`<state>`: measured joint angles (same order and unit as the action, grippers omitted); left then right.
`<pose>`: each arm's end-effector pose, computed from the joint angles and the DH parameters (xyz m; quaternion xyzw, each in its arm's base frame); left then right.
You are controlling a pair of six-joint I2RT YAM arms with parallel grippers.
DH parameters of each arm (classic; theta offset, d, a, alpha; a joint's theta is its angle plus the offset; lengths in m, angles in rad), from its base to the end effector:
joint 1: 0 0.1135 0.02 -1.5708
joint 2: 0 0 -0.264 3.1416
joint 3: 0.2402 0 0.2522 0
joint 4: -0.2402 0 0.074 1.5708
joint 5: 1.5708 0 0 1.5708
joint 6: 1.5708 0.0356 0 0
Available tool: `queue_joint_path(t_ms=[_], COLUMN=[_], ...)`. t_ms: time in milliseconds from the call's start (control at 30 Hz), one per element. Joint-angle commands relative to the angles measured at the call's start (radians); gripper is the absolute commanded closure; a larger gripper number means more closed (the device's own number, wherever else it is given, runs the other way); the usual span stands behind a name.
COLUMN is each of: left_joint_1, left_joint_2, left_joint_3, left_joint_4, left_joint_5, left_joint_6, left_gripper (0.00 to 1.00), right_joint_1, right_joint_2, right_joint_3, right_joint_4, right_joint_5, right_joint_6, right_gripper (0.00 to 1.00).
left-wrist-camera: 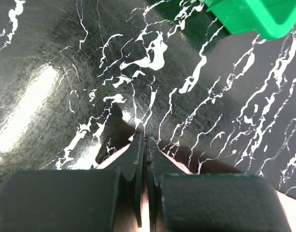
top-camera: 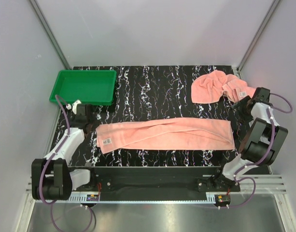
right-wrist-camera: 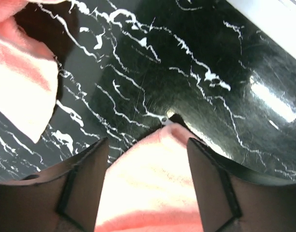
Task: Roll the towels
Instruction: Fold the towel
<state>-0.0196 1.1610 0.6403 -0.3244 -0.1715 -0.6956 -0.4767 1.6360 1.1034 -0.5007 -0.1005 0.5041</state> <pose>0.2296 0.0016 0.2042 -0.3375 0.8687 -0.0488 0.3593 0.2990 -0.1504 0.2103 0.4417 0.8557 0.0521 0.2645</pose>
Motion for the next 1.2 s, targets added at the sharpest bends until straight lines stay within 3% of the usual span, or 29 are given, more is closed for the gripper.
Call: queue_joint_path(t_ms=[0, 533, 600, 833, 1167], left_joint_1=[0.006, 0.009, 0.009, 0.009, 0.01], left_joint_2=[0.029, 0.06, 0.051, 0.006, -0.161], left_joint_3=[0.002, -0.002, -0.005, 0.016, 0.148], left_joint_4=[0.074, 0.104, 0.102, 0.062, -0.18], left_joint_5=[0.018, 0.033, 0.033, 0.04, 0.053], left_joint_6=[-0.01, -0.01, -0.008, 0.01, 0.067], left_gripper=[1.0, 1.0, 1.0, 1.0, 1.0], right_joint_1=[0.009, 0.067, 0.072, 0.078, 0.078], right_joint_2=[0.057, 0.194, 0.203, 0.145, -0.151], right_joint_3=[0.021, -0.008, -0.014, -0.016, 0.091], right_joint_4=[0.018, 0.034, 0.044, 0.034, -0.1], right_joint_5=[0.019, 0.096, 0.09, 0.062, -0.013], right_joint_6=[-0.021, -0.039, -0.038, -0.03, 0.014], right_gripper=[0.29, 0.42, 0.58, 1.0, 1.0])
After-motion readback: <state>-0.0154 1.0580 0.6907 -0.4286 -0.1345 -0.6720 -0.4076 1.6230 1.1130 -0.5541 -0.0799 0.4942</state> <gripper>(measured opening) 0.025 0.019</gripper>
